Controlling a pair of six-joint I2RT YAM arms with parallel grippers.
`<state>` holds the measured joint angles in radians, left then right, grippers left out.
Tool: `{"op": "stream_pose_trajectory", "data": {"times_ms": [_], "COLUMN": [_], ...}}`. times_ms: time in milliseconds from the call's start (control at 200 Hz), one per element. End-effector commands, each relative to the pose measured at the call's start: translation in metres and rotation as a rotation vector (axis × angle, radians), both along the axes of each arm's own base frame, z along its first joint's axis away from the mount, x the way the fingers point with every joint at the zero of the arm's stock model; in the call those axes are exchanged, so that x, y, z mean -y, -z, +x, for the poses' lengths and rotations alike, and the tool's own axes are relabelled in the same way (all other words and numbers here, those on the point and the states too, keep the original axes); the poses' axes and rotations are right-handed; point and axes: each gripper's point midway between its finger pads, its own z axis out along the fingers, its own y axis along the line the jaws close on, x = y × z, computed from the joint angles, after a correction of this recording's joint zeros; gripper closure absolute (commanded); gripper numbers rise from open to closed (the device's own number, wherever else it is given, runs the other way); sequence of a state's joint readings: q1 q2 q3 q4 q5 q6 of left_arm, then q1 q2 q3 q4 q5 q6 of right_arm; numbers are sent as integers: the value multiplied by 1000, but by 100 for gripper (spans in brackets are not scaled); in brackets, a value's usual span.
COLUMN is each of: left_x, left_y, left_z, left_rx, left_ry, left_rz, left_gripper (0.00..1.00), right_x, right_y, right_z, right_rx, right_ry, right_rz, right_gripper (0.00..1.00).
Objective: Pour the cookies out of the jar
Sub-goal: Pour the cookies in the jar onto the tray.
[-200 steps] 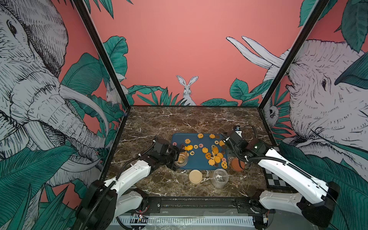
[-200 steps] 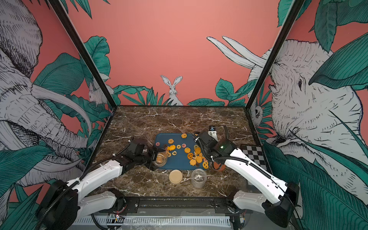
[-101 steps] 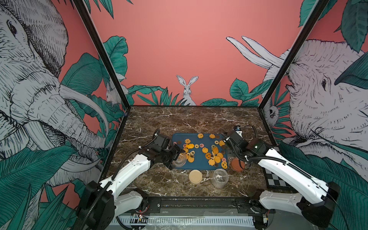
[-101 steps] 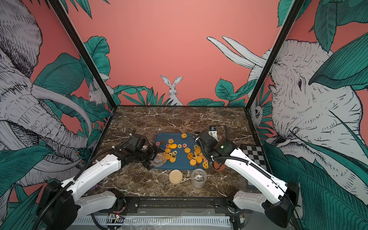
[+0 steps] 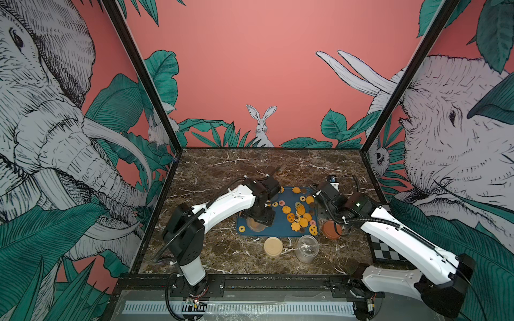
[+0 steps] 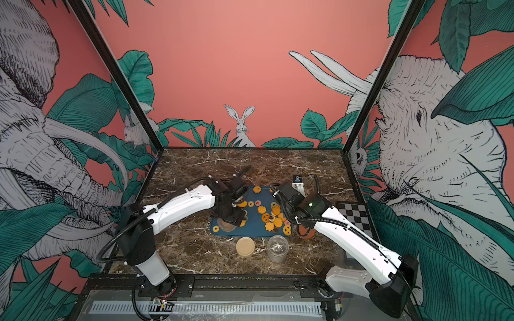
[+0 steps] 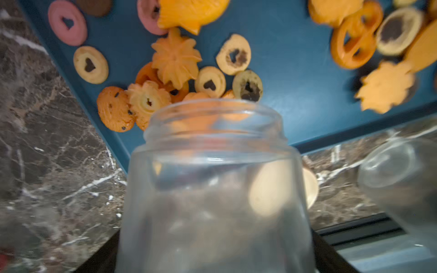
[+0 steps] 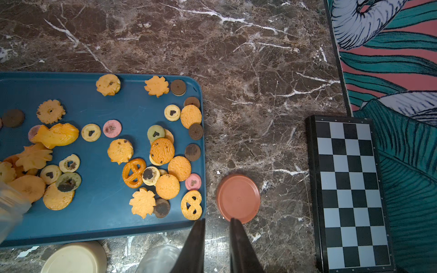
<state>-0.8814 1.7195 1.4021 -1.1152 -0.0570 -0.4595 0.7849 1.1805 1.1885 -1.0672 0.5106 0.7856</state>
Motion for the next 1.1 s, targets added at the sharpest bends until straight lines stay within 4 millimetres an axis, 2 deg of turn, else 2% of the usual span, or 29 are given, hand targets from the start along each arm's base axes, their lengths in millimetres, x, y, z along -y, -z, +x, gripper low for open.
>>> {"op": "stream_pose_trajectory", "data": {"times_ms": [0, 80, 190, 250, 290, 360, 455, 530, 635, 795, 960, 1095], "left_x": [-39, -42, -43, -43, -50, -47, -31, -32, -34, -25, -34, -37], "left_y": [-38, -47, -64, -49, -36, -32, -51, -65, -72, -84, -107, -116], "left_z": [9, 14, 11, 17, 18, 14, 20, 27, 32, 39, 49, 47], "left_rx": [122, 172, 184, 228, 192, 130, 232, 294, 290, 359, 531, 596], "left_ry": [94, 96, 90, 123, 100, 58, 14, -25, -66, -70, -97, -70], "left_rz": [172, 168, 140, 125, 140, 100, -75, -137, -199, -342, -435, -495], "left_gripper": [100, 100, 100, 100, 100, 100, 100, 100, 100, 100, 100, 100], "right_x": [5, 6, 6, 5, 4, 1, 0, -2, -7, -14, -29, -41], "right_y": [-9, -8, -6, -4, -3, -2, -2, -1, 0, -2, -4, -8], "right_z": [-2, -2, -3, -3, -2, -1, -2, -3, -3, -3, -4, -4], "right_rx": [17, 19, 14, 15, 17, 18, 14, 17, 10, 9, -4, -15], "right_ry": [19, 21, 24, 25, 26, 25, 25, 20, 8, -6, -48, -84], "right_rz": [15, 16, 21, 31, 40, 54, 68, 92, 131, 182, 254, 301], "right_gripper": [79, 78, 78, 79, 79, 78, 79, 78, 77, 77, 72, 66]}}
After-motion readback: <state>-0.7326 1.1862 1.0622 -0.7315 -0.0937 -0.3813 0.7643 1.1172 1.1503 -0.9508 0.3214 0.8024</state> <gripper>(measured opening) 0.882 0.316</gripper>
